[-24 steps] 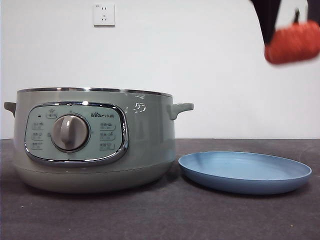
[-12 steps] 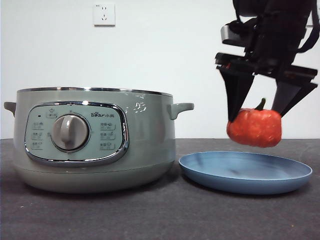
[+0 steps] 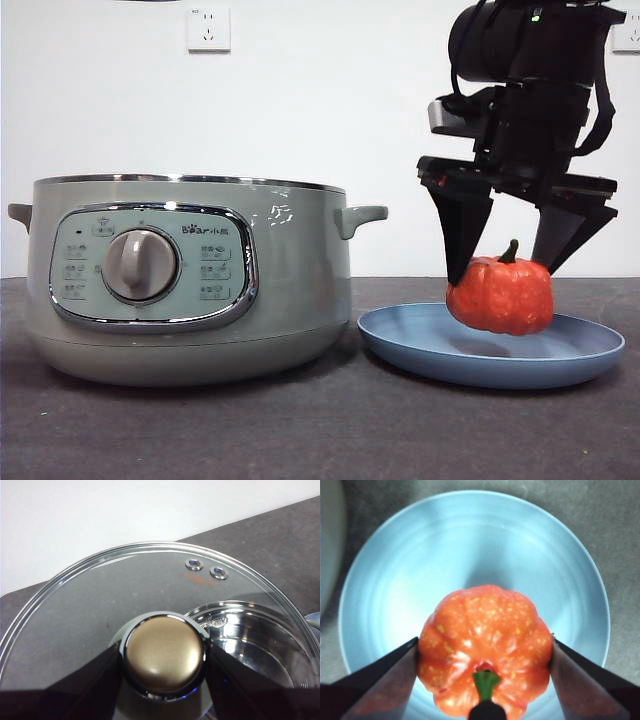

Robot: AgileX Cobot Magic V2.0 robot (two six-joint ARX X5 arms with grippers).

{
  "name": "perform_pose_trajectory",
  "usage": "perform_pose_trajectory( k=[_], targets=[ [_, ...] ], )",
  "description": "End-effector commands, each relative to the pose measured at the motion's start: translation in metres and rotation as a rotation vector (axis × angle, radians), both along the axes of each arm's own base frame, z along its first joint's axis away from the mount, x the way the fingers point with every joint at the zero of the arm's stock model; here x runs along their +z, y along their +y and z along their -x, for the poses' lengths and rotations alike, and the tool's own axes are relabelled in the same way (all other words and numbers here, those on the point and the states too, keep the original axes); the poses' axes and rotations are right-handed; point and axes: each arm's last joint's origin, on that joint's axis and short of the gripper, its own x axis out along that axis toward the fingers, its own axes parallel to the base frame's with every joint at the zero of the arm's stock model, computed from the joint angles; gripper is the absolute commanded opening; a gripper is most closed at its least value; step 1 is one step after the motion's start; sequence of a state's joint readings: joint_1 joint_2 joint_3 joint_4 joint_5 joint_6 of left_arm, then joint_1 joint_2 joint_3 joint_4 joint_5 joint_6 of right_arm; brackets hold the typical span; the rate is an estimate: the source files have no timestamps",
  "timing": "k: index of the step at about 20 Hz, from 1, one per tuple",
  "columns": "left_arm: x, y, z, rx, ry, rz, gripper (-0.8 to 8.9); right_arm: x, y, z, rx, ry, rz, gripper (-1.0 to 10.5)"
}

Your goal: Take the pumpkin out from the steamer,put the pumpkin in the blue plate,close the lid

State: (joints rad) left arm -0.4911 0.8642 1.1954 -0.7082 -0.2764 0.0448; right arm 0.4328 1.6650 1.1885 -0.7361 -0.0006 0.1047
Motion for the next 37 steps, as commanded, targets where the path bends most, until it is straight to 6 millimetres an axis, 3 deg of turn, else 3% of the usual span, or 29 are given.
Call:
perform_pose_trajectory(
  k=[1,9,11,20,26,30,37],
  targets=[
    [0.009,0.001,0.002,0.002,-0.069,0.027,-0.09,-0.012,0.003,0.0,0.019,0.039,0.018,-0.2],
    [0.008,0.001,0.002,0.002,-0.068,0.026,-0.09,-0.021,0.011,0.001,0.052,0.084,-0.008,-0.1],
    [0.008,0.001,0.002,0.002,-0.068,0.026,-0.09,-0.021,0.011,0.001,0.052,0.086,-0.007,0.3],
    [0.008,0.001,0.002,0.002,-0.064,0.024,-0.09,-0.021,0.011,0.001,0.06,0.083,0.0,4.8],
    [0.006,0.002,0.003,0.0,-0.041,0.012,-0.09,-0.019,0.01,0.002,0.056,0.082,-0.003,5.1],
    [0.005,-0.001,0.003,-0.097,-0.023,0.044,-0.09,0.01,0.006,0.011,0.028,0.001,-0.054,5.1],
    [-0.009,-0.02,-0.026,-0.195,0.076,0.05,-0.09,0.097,-0.018,0.059,0.028,-0.288,-0.196,5.0]
  ],
)
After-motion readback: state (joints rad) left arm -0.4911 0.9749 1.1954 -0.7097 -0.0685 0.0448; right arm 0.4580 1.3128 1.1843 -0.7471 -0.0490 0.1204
